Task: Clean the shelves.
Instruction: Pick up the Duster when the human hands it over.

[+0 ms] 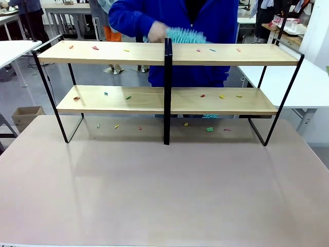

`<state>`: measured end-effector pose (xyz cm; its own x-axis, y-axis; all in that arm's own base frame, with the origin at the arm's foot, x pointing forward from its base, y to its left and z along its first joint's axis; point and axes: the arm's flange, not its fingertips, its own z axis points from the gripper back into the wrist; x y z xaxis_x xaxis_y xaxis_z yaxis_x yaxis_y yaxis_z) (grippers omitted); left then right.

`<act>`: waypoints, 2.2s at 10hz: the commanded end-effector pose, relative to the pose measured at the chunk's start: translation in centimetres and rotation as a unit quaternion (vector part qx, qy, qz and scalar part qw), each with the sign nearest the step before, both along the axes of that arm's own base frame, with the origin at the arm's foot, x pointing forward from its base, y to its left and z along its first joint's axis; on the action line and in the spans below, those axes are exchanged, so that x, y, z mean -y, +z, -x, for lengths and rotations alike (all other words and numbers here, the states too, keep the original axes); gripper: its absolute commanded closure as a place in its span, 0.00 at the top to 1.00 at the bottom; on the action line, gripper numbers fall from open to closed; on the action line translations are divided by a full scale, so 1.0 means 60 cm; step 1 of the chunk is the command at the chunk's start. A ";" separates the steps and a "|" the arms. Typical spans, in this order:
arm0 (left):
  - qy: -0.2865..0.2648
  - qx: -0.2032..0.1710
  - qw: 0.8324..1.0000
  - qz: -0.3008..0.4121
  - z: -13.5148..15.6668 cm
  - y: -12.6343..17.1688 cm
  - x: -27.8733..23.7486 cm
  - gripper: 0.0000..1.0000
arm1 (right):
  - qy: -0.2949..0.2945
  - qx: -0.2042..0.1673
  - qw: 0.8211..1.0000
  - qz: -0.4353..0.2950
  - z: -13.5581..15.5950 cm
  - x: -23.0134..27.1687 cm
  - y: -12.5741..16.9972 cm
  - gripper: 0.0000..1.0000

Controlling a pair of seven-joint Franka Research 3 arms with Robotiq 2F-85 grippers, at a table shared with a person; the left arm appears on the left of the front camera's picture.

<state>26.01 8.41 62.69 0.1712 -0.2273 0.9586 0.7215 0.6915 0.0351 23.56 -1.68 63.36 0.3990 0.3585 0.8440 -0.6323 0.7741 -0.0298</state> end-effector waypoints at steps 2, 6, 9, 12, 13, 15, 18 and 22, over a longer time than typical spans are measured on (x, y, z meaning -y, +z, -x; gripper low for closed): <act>-0.001 -0.014 1.000 -0.010 0.005 -0.029 0.001 1.00 | -0.013 0.057 0.996 -0.060 -0.008 0.016 0.003 1.00; 0.000 -0.001 1.000 0.000 0.000 -0.001 -0.001 1.00 | -0.052 0.071 0.993 -0.082 -0.004 0.031 0.006 1.00; 0.000 -0.001 1.000 0.000 0.000 -0.001 -0.001 1.00 | -0.055 0.064 0.992 -0.091 -0.009 0.041 -0.002 1.00; 0.000 -0.001 1.000 0.000 0.000 -0.001 -0.001 1.00 | -0.052 0.065 0.994 -0.072 -0.010 0.050 0.032 1.00; 0.000 -0.001 1.000 0.000 0.000 -0.001 -0.001 1.00 | -0.052 0.065 0.994 -0.072 -0.010 0.050 0.032 1.00; 0.000 -0.001 1.000 0.000 0.000 -0.001 -0.001 1.00 | -0.052 0.065 0.994 -0.072 -0.010 0.050 0.032 1.00; 0.000 -0.001 1.000 0.000 0.000 -0.001 -0.001 1.00 | -0.052 0.065 0.994 -0.072 -0.010 0.050 0.032 1.00; -0.114 -0.181 0.976 0.036 -0.038 0.023 0.024 1.00 | -0.052 0.065 0.994 -0.072 -0.010 0.050 0.032 1.00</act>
<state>26.30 7.58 62.25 0.2681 -0.2147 0.9392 0.7733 0.6294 -0.0769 24.24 -4.77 65.19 0.3133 0.1925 0.9300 -0.5453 0.8382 0.0102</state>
